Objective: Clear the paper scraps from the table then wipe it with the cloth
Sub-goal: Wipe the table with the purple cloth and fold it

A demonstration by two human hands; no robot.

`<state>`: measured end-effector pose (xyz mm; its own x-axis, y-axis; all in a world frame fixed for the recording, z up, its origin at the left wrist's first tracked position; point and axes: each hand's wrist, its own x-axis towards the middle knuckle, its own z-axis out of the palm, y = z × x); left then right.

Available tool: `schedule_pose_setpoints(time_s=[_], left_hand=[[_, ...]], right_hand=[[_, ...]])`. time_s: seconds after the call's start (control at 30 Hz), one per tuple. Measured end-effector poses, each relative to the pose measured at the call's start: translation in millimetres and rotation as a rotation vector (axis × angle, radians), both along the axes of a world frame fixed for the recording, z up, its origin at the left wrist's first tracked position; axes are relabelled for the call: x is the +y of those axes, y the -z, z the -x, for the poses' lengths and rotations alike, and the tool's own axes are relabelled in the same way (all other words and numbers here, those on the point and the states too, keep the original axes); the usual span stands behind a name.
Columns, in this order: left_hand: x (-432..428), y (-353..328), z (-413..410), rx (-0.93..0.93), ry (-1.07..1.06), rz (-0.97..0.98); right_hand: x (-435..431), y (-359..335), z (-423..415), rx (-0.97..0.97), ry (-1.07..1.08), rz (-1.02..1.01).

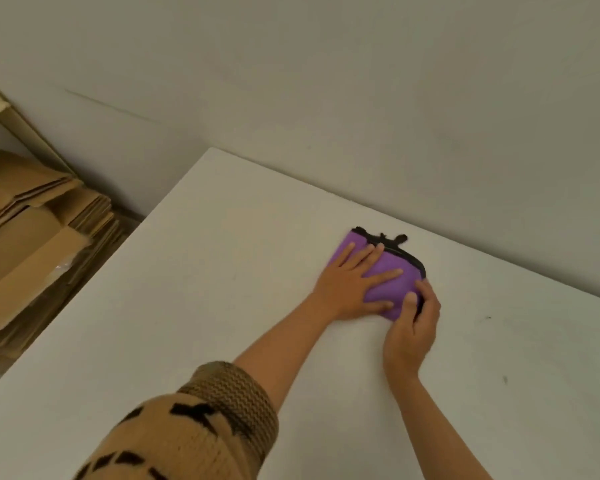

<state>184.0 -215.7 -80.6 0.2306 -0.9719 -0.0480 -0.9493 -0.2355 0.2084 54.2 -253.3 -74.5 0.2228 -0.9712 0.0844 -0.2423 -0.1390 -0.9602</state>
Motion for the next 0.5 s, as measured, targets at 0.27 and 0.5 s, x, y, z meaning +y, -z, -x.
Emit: schedule_pose_setpoints(time_s=[0.27,0.5], left_hand=[[60,-7,-177,0.034,-0.666,-0.106],[169,-13,-232,-0.004,-0.821,-0.074]], right_hand=[[7,-3,-4,0.035,-0.044,-0.007],[14,-11,-12,0.125,-0.011,0.025]])
